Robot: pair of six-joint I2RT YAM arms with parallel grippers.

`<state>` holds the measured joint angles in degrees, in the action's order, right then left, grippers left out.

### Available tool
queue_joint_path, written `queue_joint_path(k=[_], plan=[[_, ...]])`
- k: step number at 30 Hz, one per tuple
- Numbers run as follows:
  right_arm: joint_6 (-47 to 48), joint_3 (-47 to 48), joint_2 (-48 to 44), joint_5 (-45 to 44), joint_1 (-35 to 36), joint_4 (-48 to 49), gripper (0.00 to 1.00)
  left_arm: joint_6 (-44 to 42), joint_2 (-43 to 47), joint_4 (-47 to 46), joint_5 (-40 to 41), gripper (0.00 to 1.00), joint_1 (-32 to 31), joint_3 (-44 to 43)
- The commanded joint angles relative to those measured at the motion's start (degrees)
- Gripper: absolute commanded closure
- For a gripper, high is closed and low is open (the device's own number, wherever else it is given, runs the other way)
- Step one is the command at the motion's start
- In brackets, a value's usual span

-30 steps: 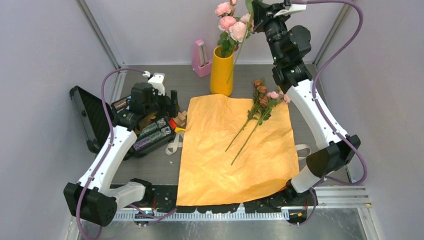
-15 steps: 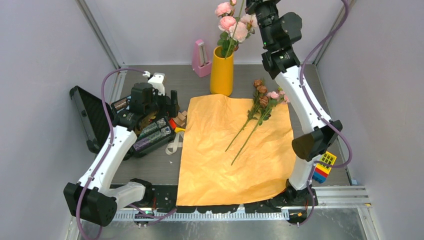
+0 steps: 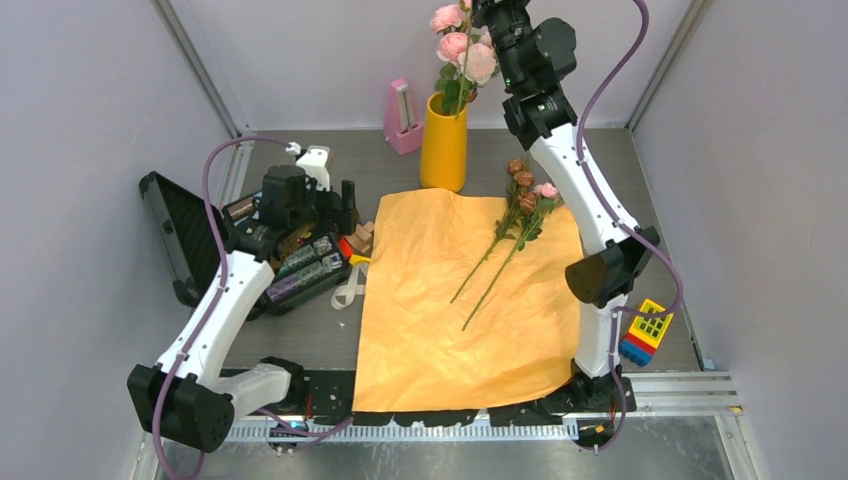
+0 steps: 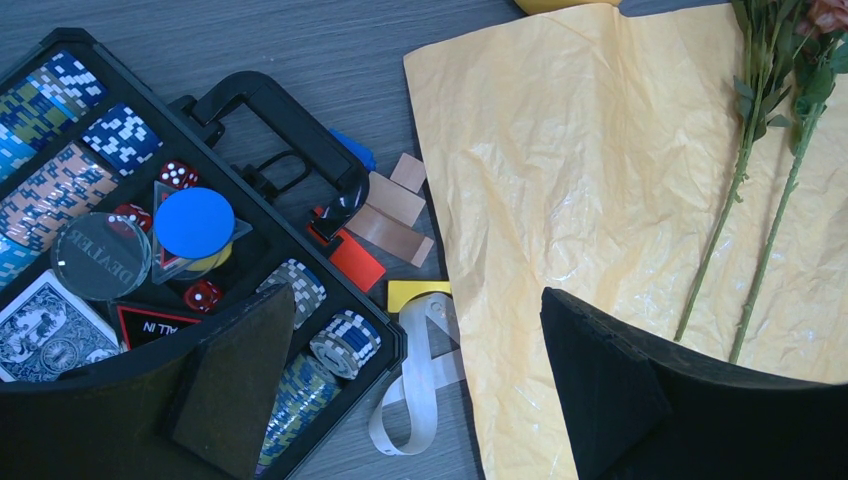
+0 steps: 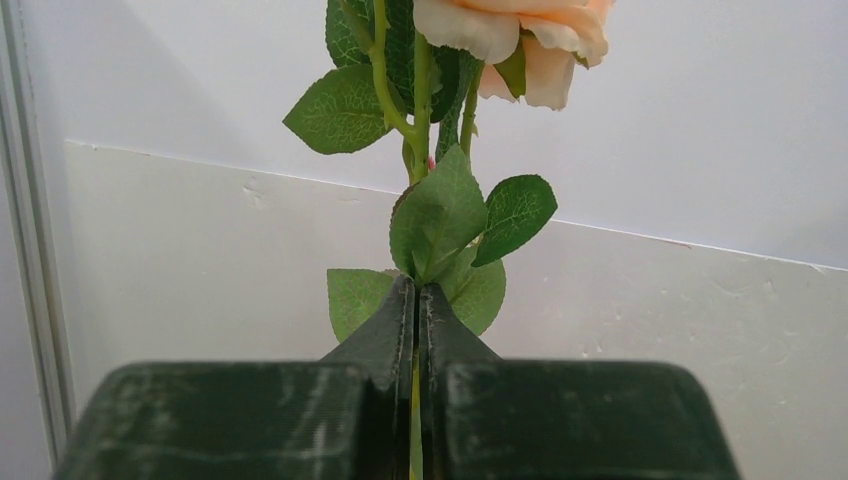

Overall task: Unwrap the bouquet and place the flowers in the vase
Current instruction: Insert the fake flower into the vase.

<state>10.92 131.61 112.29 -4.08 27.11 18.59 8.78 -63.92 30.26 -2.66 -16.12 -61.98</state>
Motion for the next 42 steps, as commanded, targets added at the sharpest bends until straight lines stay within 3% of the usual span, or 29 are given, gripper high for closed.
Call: queue_joint_path(k=[1,9,17,29,42], plan=[[2.4,5.7,1.1,-0.8,0.5,1.5,1.00,0.1,0.0,-1.9,-0.6,0.04,-0.1,-0.1],[1.7,9.7,2.6,-0.5,0.6,1.0,1.00,0.2,-0.5,-1.9,-0.8,0.04,-0.1,-0.1],[1.5,7.8,1.9,-0.2,0.7,1.9,1.00,0.4,-0.7,-2.0,-1.3,0.04,-0.1,-0.1],[7.4,-4.3,0.1,-1.9,2.6,5.8,1.00,0.4,-1.0,-2.0,-1.5,0.04,-0.1,-0.2],[6.2,-23.0,-5.2,-5.9,3.3,14.5,1.00,0.4,-1.0,-2.0,-1.7,0.04,-0.1,-0.2]])
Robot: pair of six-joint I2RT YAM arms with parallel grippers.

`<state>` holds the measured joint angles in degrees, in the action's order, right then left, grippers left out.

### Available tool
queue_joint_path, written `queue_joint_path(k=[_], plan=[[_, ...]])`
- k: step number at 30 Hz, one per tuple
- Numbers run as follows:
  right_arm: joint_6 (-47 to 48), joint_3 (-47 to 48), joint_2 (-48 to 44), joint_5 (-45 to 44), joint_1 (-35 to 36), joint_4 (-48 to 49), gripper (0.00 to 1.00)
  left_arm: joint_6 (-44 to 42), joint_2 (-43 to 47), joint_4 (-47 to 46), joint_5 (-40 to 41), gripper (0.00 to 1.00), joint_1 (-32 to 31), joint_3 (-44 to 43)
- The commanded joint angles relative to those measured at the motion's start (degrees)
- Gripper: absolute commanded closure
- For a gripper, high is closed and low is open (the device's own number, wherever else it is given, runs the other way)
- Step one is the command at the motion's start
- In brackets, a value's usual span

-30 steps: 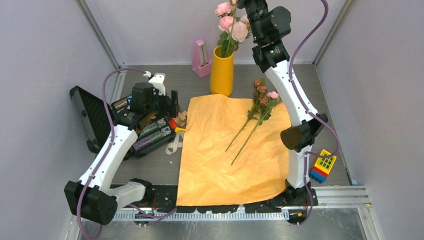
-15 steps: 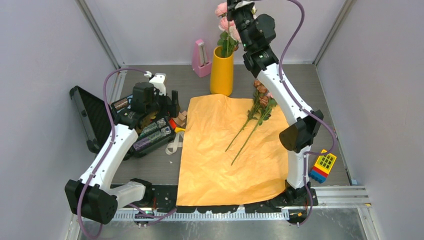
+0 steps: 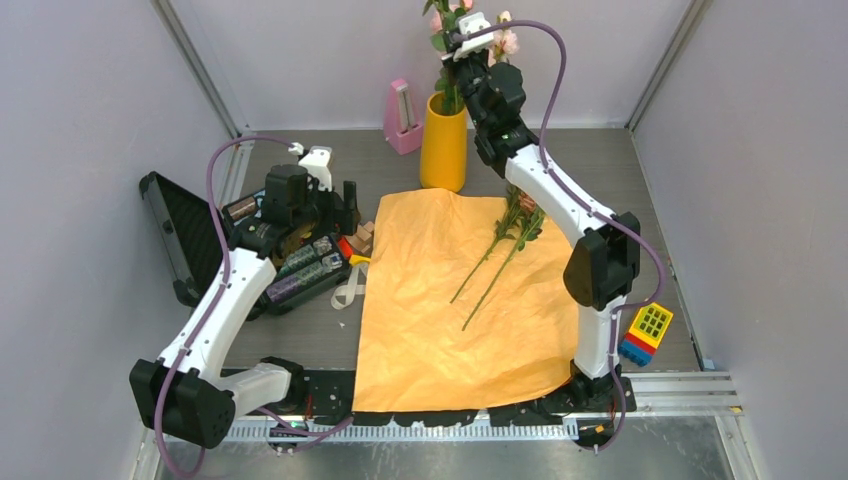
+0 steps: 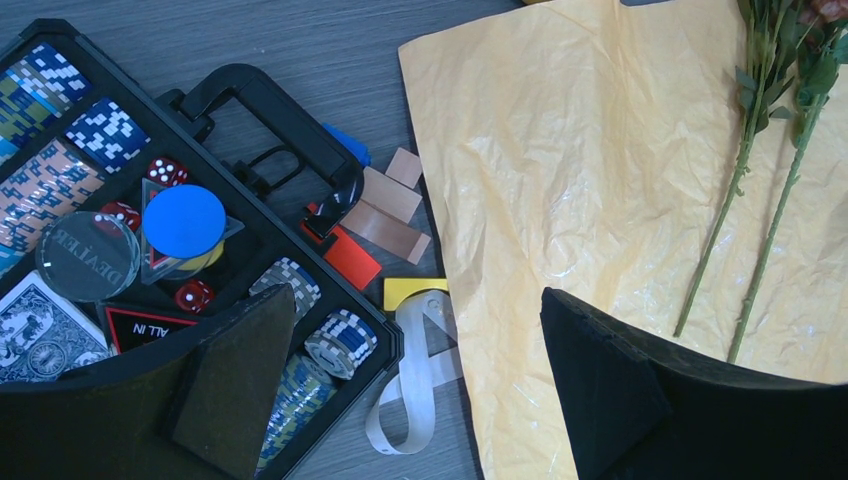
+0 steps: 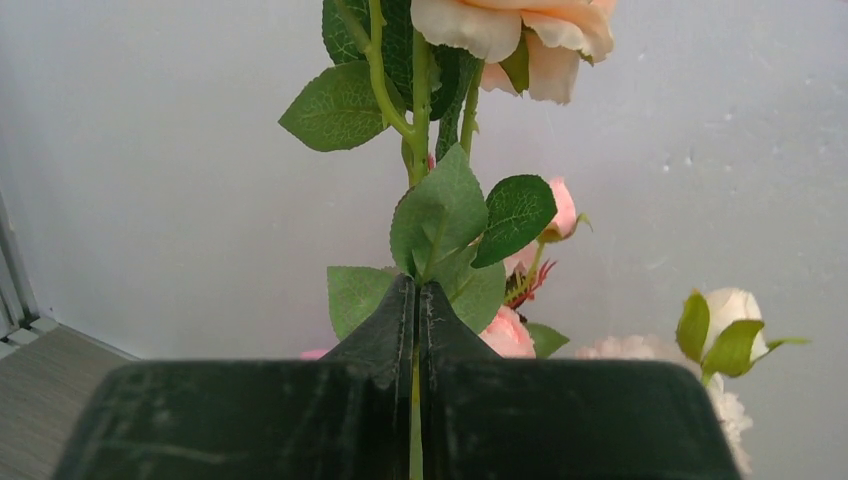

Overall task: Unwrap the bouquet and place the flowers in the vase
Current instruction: Insert the fake flower into the vase.

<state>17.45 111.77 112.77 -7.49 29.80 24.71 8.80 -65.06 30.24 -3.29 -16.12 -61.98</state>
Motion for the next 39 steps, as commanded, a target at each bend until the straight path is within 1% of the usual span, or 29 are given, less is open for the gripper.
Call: queue_joint_path(k=[1,17,39], plan=[[-0.3,-3.9,-5.9,-2.7,0.6,8.8,1.00,0.3,0.1,-1.9,-0.9,0.04,-0.1,-0.2],[-3.9,-17.5,-8.4,-7.5,1.0,15.6,1.00,0.4,0.0,-2.0,-1.4,0.04,-0.1,-0.2],[-6.0,-25.6,-8.1,-11.1,1.5,18.3,1.00,0.7,0.4,-1.9,-2.0,0.04,-0.1,-0.2]])
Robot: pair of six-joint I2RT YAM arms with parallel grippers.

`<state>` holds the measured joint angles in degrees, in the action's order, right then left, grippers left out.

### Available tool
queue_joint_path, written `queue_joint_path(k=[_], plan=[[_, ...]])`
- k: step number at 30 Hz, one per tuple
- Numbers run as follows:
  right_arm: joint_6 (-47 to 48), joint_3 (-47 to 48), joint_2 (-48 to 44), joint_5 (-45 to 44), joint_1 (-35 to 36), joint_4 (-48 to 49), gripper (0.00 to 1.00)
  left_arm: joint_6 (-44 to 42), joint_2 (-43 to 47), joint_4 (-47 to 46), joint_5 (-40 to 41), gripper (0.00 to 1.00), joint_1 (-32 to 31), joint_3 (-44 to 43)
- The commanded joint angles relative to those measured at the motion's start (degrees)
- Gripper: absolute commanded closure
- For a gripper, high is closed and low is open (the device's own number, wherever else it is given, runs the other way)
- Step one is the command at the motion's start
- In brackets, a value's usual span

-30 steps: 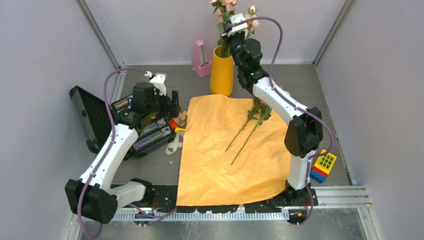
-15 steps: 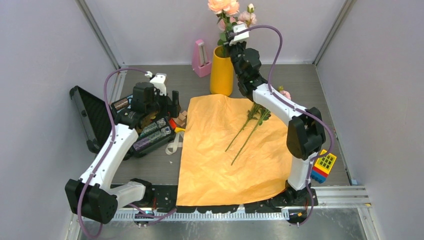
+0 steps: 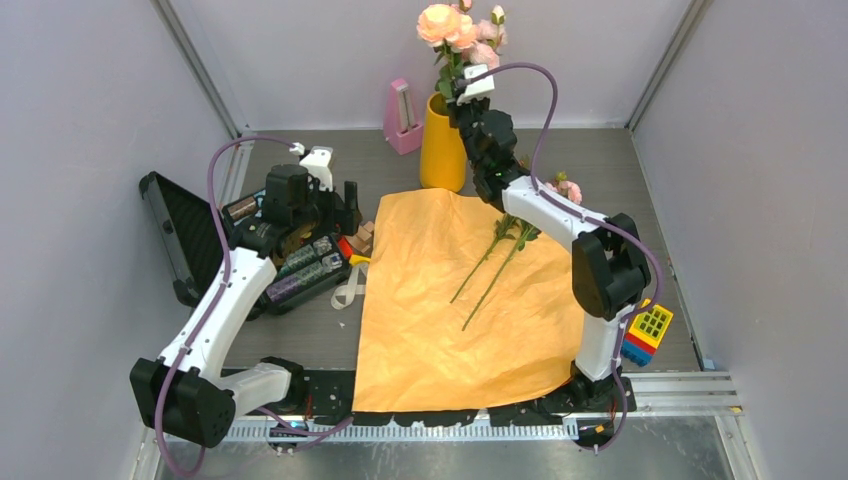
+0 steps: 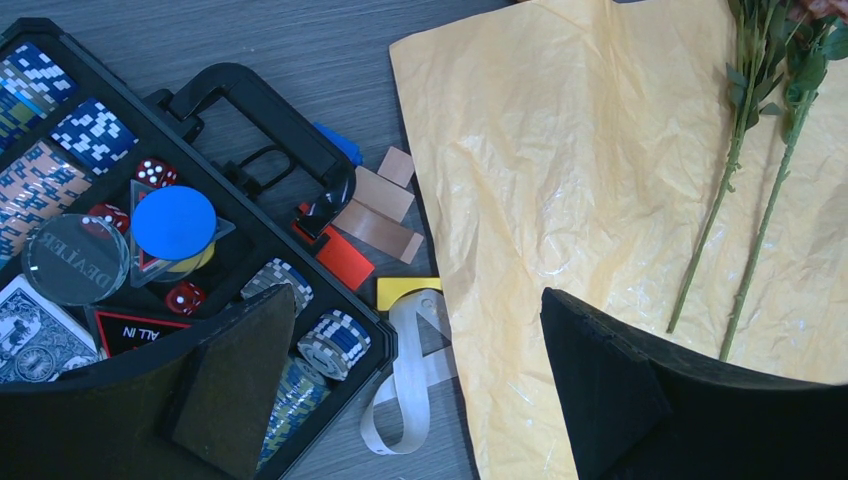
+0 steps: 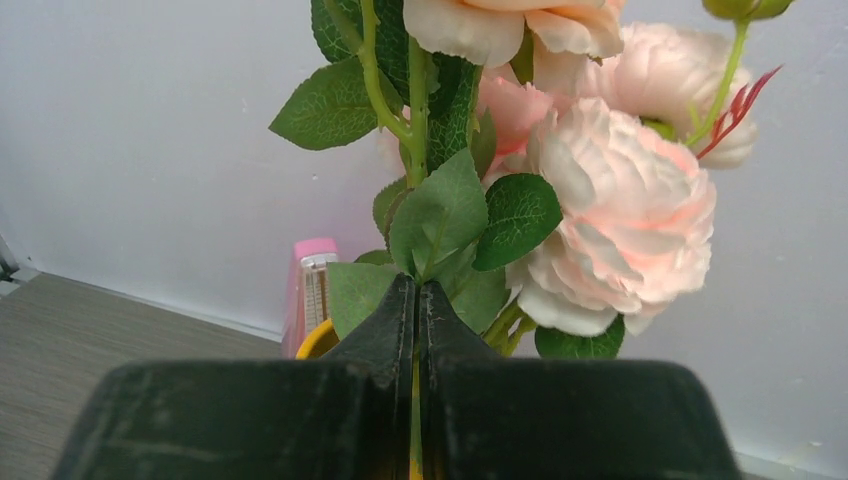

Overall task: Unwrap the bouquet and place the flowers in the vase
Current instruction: Insert the fake flower into the vase.

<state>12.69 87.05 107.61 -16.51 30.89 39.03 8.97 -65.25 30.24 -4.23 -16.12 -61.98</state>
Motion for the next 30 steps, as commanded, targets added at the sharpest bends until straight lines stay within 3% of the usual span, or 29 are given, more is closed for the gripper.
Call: queue_joint_path(k=[1,10,21,30], plan=[[-1.5,-1.6,-3.2,-2.2,0.5,4.0,1.00,0.6,0.5,-2.0,-1.1,0.04,-0.1,-0.2],[-2.6,-5.0,-4.9,-3.4,0.9,4.1,0.99,0.7,0.7,-2.0,-1.4,0.04,-0.1,-0.2],[-3.3,-5.5,-5.7,-3.5,1.0,4.2,0.77,1.0,0.7,-1.9,-1.9,0.04,-0.2,-0.2],[-3.5,-7.3,-7.7,-3.6,1.3,4.0,0.67,1.1,0.7,-1.9,-2.1,0.04,-0.4,-0.2]])
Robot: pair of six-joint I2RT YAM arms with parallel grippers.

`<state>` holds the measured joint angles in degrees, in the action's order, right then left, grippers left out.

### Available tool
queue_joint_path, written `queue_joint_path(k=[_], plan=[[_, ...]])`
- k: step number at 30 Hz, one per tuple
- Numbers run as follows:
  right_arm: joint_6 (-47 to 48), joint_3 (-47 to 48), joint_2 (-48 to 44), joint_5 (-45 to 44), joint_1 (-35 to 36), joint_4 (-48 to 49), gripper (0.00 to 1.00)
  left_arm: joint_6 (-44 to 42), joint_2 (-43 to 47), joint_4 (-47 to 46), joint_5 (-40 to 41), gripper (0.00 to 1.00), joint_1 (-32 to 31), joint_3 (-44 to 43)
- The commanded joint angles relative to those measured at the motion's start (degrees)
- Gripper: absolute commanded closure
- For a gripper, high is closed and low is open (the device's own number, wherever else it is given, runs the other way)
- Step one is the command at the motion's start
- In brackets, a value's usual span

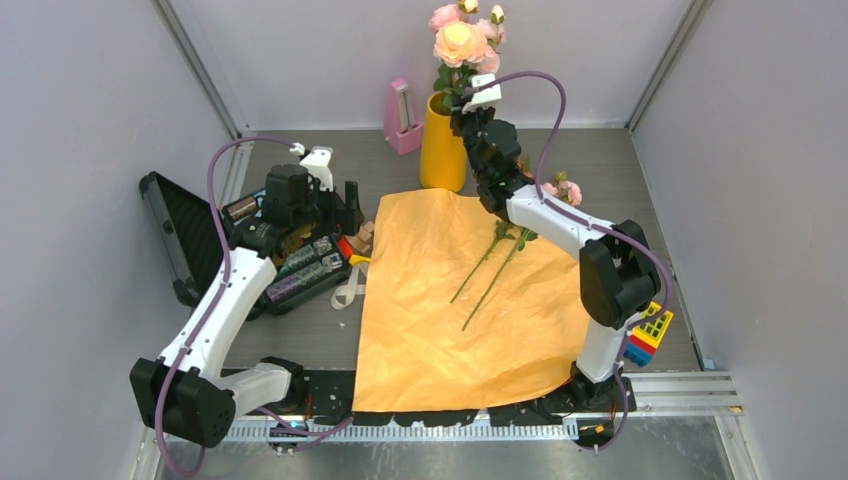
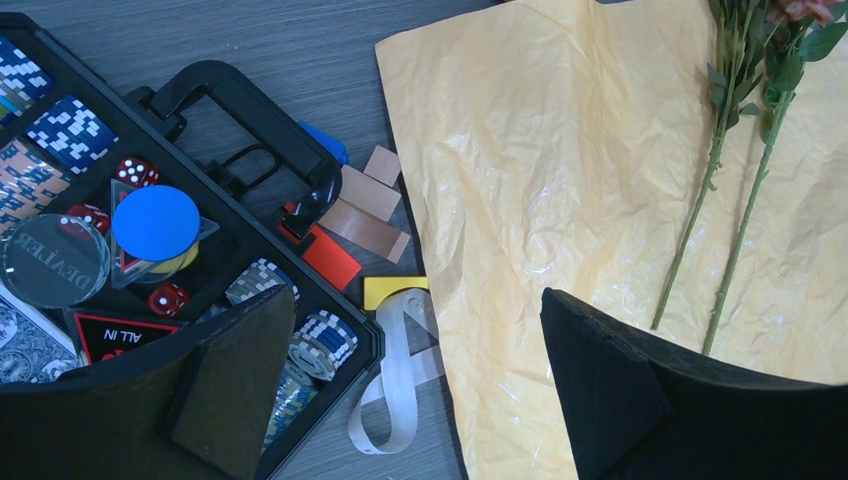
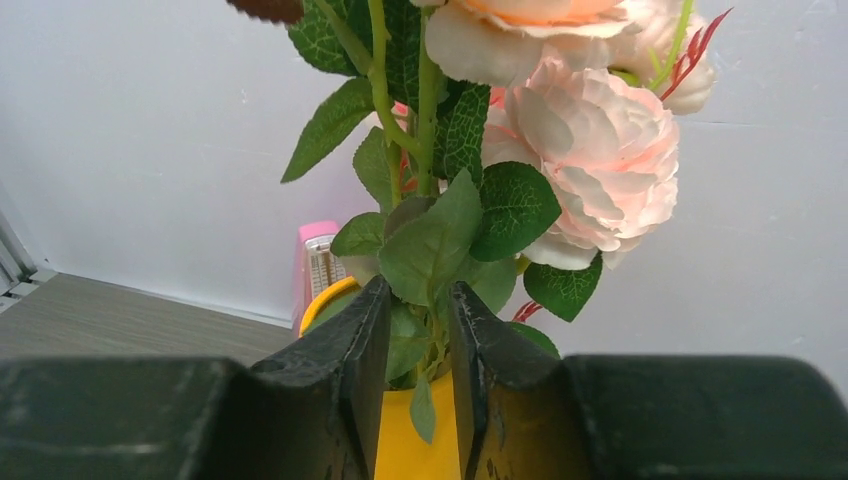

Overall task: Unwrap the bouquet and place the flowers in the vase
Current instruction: Insert the fake flower into the vase.

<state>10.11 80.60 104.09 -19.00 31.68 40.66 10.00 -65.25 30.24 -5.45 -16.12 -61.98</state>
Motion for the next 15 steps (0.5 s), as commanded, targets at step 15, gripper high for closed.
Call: queue_joint_path(k=[15], plan=[[-1.8,-8.9,-12.9,-2.9,1.0,1.0,0.37,0.1,0.7,-2.0,-1.0,0.04,-0.6,-0.2]])
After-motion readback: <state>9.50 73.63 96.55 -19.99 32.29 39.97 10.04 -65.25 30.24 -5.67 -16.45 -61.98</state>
